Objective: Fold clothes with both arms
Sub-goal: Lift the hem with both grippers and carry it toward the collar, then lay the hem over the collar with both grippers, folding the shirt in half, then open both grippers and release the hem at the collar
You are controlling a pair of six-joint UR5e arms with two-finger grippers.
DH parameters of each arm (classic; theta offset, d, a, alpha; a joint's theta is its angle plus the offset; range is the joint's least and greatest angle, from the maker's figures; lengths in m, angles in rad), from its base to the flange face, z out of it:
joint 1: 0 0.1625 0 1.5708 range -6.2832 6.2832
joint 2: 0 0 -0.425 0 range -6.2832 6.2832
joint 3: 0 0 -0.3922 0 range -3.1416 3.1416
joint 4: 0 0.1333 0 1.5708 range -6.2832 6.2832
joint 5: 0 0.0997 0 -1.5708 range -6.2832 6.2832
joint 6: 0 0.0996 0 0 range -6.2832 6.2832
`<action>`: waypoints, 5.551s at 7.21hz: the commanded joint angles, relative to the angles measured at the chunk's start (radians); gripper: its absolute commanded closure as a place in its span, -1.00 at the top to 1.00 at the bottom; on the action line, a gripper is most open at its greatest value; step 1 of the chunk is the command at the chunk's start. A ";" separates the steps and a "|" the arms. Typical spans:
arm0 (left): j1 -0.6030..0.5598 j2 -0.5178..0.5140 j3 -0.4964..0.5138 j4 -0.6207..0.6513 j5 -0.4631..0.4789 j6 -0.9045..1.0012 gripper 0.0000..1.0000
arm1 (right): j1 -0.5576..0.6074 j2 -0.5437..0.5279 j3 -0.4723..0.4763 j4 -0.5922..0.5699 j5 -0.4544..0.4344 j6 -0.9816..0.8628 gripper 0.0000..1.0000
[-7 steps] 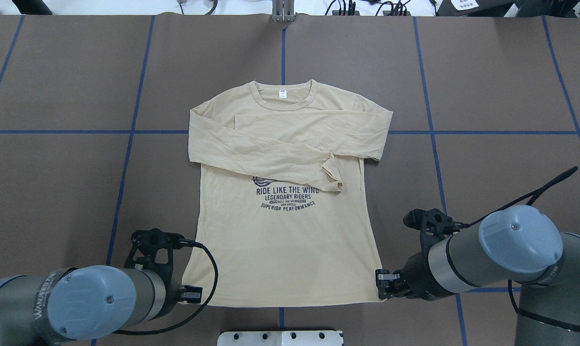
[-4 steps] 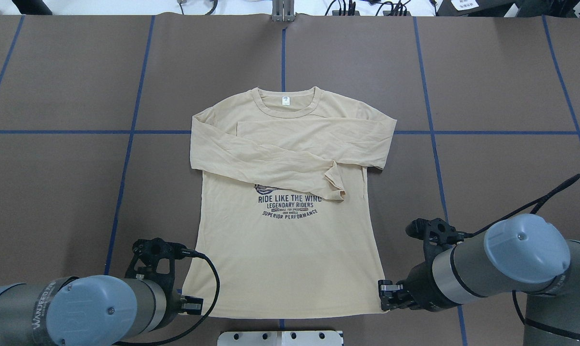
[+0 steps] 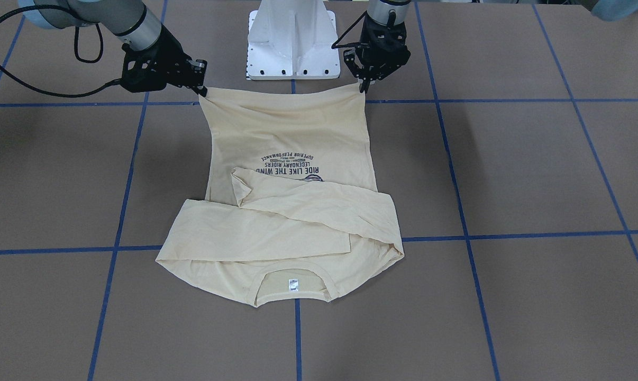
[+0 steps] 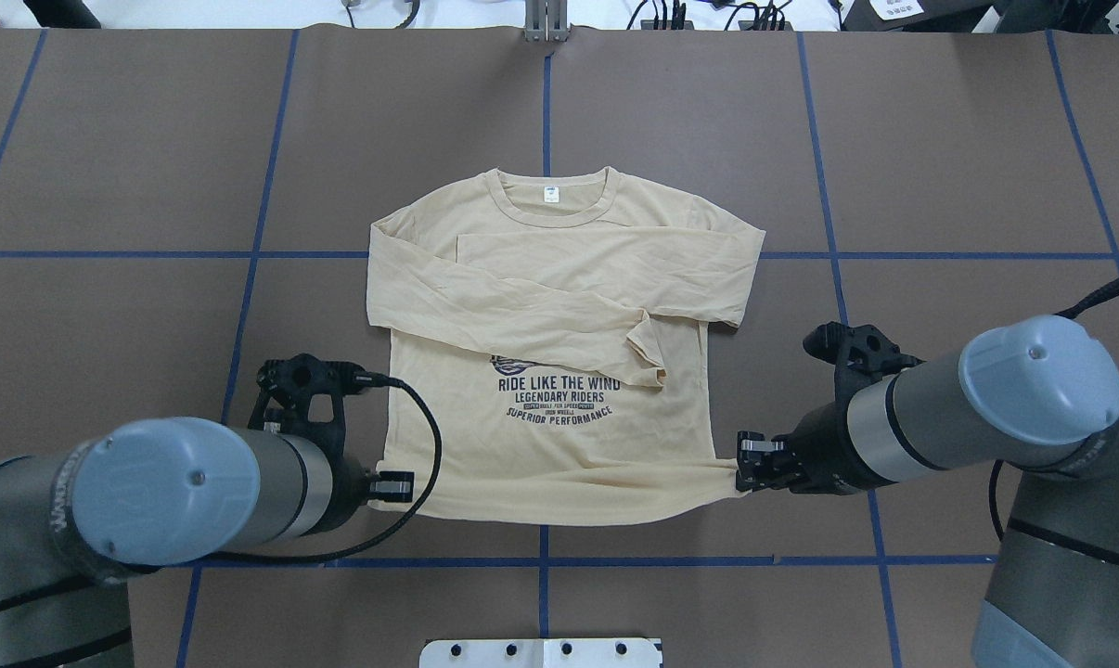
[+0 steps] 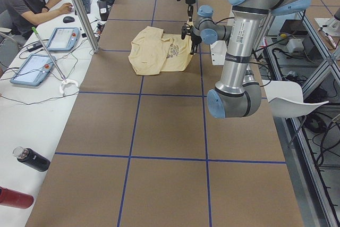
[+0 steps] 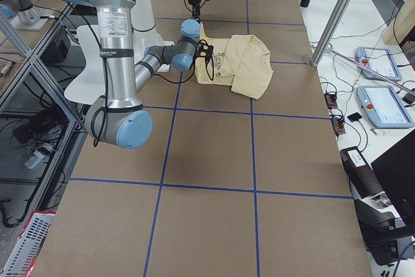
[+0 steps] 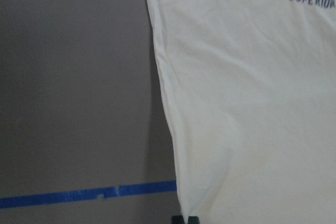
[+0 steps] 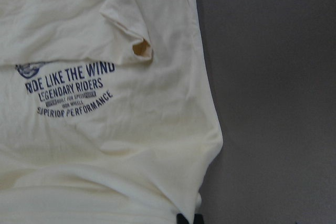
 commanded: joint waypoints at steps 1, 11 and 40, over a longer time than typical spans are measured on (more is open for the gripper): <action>-0.169 -0.035 0.005 -0.002 -0.092 0.104 -1.00 | 0.096 0.086 -0.075 -0.006 0.007 -0.004 -1.00; -0.350 -0.191 0.296 -0.077 -0.098 0.210 -1.00 | 0.375 0.338 -0.356 -0.008 0.085 -0.093 -1.00; -0.374 -0.302 0.844 -0.613 -0.087 0.207 1.00 | 0.341 0.529 -0.801 0.075 -0.004 -0.272 1.00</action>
